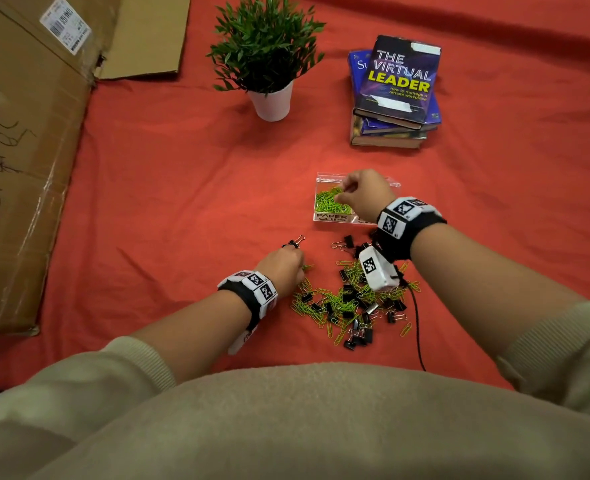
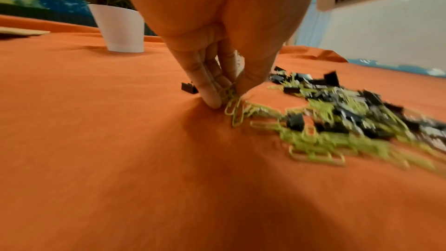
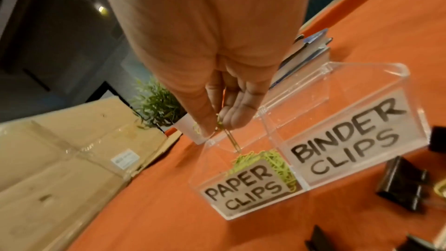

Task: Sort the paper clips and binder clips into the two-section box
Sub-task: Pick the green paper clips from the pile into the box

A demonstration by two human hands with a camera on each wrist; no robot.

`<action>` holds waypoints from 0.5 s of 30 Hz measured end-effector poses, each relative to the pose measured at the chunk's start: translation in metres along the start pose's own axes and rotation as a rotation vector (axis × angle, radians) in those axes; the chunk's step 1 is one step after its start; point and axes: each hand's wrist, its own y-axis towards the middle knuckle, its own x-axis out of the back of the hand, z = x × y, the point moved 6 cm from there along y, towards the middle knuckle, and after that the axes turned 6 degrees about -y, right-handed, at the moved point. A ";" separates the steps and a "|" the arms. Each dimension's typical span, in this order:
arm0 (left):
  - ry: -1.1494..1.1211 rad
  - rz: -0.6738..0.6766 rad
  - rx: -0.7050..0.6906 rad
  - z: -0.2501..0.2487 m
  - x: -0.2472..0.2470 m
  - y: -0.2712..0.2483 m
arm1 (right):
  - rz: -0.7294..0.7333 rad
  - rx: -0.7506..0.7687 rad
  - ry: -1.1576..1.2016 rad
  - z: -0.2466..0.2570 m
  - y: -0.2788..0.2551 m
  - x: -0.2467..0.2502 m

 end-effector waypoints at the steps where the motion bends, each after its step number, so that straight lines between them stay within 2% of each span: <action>1: -0.046 -0.008 0.008 -0.001 0.005 0.001 | -0.002 0.001 -0.068 0.001 0.004 -0.001; 4: -0.216 -0.078 0.047 -0.005 0.026 0.010 | -0.017 0.019 -0.200 -0.002 0.009 -0.007; 8: -0.361 -0.201 0.035 -0.018 0.064 0.032 | -0.065 0.071 -0.199 -0.005 -0.019 -0.012; 11: -0.371 -0.249 -0.015 -0.035 0.089 0.055 | 0.088 0.102 -0.276 -0.018 -0.053 -0.040; 15: -0.216 -0.237 -0.073 -0.059 0.102 0.082 | 0.274 0.234 -0.483 -0.033 -0.089 -0.081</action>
